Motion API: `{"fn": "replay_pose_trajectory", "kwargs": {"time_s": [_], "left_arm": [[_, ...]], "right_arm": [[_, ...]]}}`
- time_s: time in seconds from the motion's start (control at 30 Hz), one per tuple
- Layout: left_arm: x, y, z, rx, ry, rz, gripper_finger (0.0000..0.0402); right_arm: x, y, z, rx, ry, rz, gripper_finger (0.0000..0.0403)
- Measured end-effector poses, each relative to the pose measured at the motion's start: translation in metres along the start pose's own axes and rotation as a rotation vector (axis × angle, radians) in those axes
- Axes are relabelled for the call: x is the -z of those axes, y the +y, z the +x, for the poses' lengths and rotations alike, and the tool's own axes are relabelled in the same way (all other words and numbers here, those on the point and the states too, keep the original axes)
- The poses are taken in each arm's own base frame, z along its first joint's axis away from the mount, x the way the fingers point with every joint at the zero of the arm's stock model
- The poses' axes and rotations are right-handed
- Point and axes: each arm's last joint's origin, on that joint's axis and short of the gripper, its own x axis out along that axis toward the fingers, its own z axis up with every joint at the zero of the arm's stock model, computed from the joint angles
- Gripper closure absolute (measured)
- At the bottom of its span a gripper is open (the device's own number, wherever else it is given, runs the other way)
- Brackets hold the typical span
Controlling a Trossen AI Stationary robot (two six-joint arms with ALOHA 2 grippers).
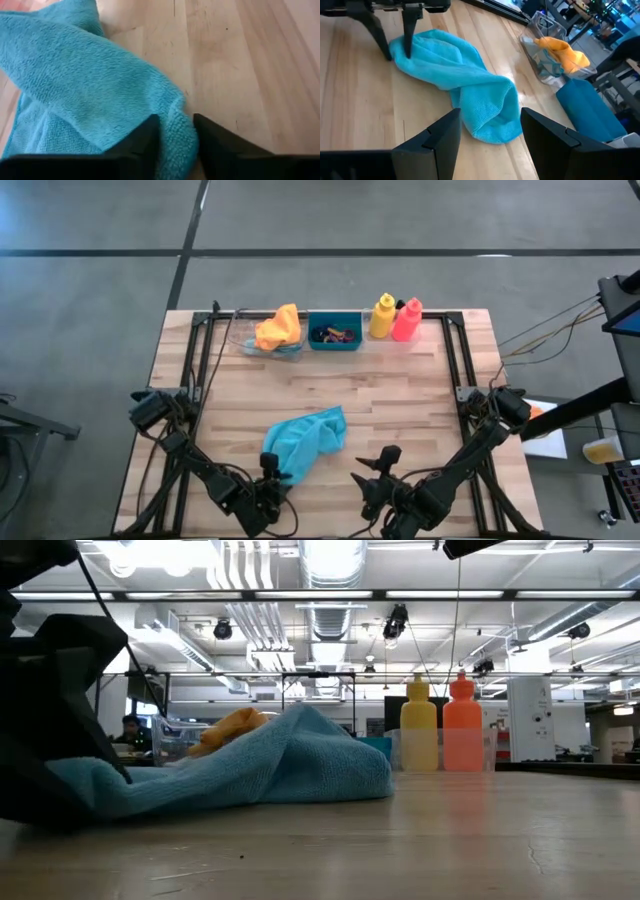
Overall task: Pick & Place Sports Items
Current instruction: Fold the blue towel
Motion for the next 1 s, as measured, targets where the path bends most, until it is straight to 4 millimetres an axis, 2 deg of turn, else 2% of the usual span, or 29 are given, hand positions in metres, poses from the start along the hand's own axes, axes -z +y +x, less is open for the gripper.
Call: {"fn": "replay_pose_trajectory", "kwargs": {"time_s": [0.17,0.23,0.4,0.53,0.73,1.0], "left_arm": [[-0.002,-0.001,0.0,0.01,-0.01,-0.051,0.037],[-0.006,-0.001,-0.002,0.028,-0.012,-0.063,0.039],[-0.021,0.005,-0.009,0.052,-0.036,-0.109,0.0377],[-0.033,0.019,-0.018,0.073,-0.052,-0.195,0.0375],[-0.032,0.043,-0.024,0.055,-0.013,-0.347,0.0374],[-0.033,0.052,-0.032,0.056,-0.011,-0.394,0.0384]], "right_arm": [[0.001,0.0,0.0,-0.022,0.027,-0.019,0.0197],[0.002,0.0,0.0,-0.035,0.038,-0.031,0.0197],[0.002,0.001,0.0,-0.056,0.057,-0.042,0.0197],[0.003,0.001,0.0,-0.055,0.059,-0.048,0.0197],[0.003,0.001,0.0,-0.054,0.06,-0.049,0.0197],[0.004,0.001,0.0,-0.053,0.06,-0.051,0.0197]]}}
